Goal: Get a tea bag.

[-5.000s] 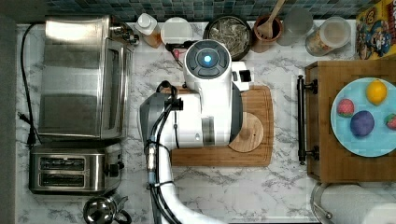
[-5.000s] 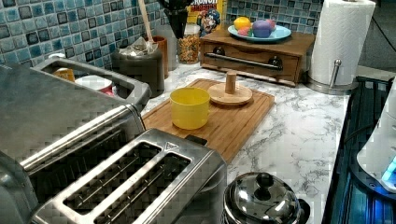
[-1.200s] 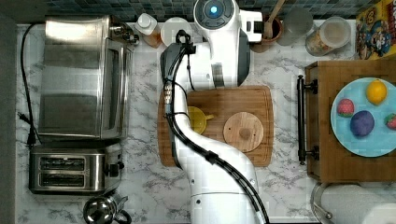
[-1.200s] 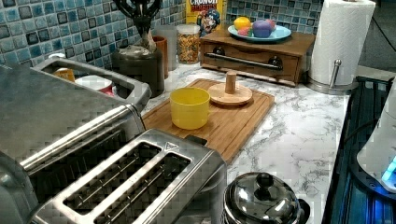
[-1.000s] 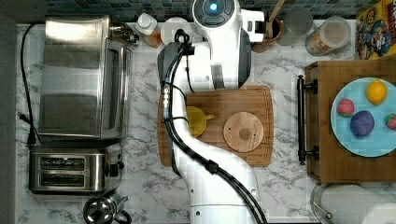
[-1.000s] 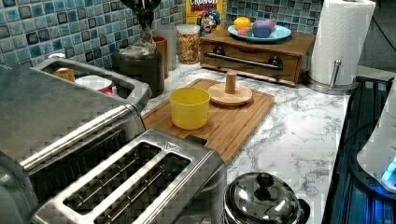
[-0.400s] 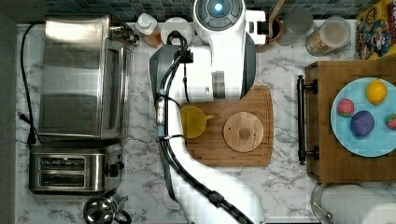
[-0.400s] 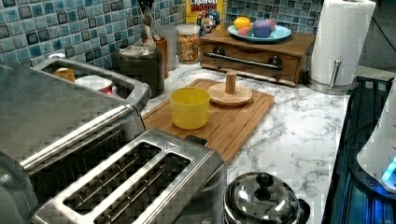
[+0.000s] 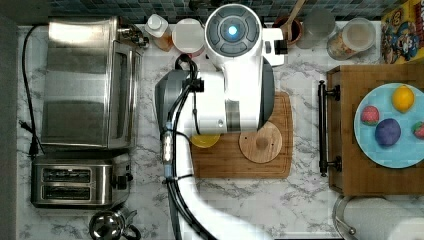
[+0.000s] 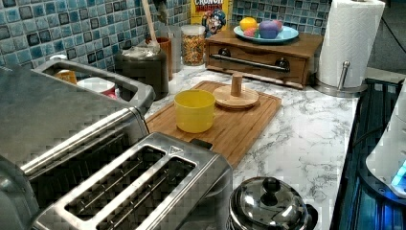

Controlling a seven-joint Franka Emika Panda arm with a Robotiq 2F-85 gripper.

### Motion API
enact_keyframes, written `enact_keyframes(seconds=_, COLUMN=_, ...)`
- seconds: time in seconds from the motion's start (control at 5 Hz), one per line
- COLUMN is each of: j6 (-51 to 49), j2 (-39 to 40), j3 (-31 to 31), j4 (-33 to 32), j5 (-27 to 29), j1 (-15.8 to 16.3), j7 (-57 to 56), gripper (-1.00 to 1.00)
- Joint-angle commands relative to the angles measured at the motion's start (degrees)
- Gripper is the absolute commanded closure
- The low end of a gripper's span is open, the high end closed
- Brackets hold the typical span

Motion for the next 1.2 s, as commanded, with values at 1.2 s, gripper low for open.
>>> enact_keyframes(seconds=1.2, j6=-9.9, j2=-6.0, j3=2.6, j4=-7.7, j5=-0.9, j1=1.6, j7=-7.0, gripper=1.0)
